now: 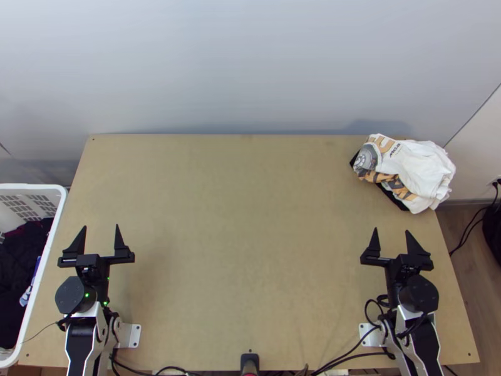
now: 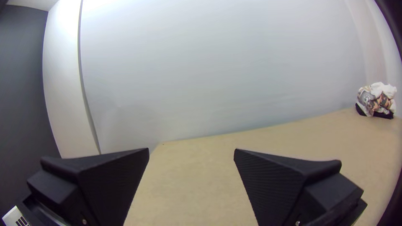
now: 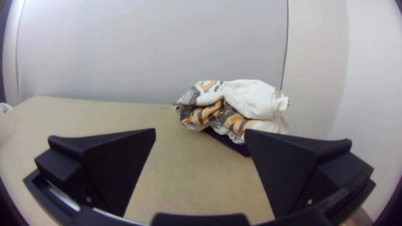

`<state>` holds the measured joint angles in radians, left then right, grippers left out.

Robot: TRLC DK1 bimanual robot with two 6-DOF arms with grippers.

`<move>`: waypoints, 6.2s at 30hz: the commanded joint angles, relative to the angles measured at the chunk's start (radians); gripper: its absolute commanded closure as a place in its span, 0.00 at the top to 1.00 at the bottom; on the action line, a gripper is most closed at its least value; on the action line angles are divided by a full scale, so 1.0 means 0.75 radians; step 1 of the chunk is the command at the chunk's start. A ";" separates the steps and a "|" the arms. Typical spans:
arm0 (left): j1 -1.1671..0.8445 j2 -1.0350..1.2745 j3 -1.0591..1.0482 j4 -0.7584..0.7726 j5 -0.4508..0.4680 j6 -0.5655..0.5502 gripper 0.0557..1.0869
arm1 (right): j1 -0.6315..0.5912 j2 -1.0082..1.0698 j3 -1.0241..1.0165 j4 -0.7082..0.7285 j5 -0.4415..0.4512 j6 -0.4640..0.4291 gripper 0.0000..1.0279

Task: Fold the t-shirt

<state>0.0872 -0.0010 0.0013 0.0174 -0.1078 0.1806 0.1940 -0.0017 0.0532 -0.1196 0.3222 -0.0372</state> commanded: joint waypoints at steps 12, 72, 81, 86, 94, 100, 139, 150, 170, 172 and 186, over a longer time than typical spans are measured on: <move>0.000 0.001 0.000 -0.001 0.003 -0.018 0.96 | 0.001 0.000 0.001 0.000 0.000 0.001 0.96; 0.528 0.836 1.080 -0.723 -0.094 -0.296 0.96 | -0.054 -0.004 0.046 0.663 0.264 0.481 0.96; 0.728 0.905 1.174 -0.717 -0.085 -0.323 0.96 | 0.197 0.021 0.275 0.346 0.258 0.346 0.96; 0.872 1.036 1.274 -0.721 -0.038 -0.333 0.96 | 0.255 0.182 0.436 0.092 0.258 0.354 0.96; 1.125 1.316 1.407 -0.637 0.019 -0.343 0.96 | 0.208 0.342 0.626 -0.016 0.266 0.340 0.96; 1.318 1.584 1.542 -0.627 0.107 -0.339 0.96 | 0.132 0.520 0.811 -0.239 0.272 0.322 0.96; 1.718 2.793 1.649 -0.197 0.193 -0.243 0.95 | 0.422 1.268 1.520 -0.730 0.205 0.442 0.96; 1.718 2.981 1.710 -0.156 0.105 -0.245 0.89 | 0.429 1.277 1.518 -0.765 0.207 0.358 0.93; 1.706 2.726 1.673 -0.224 0.144 -0.302 0.04 | 0.427 1.317 1.537 -0.783 0.209 0.336 0.93; 1.694 2.619 1.679 -0.273 0.156 -0.310 0.04 | 0.427 1.317 1.539 -0.783 0.209 0.336 0.93; 1.663 2.000 1.919 -0.684 0.598 -0.486 0.04 | 0.414 1.291 1.618 -0.806 0.209 0.320 0.93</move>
<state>1.3453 1.6794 1.3136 -0.3325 0.2214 -0.1226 0.5106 0.9806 1.2430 -0.7143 0.4786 0.2089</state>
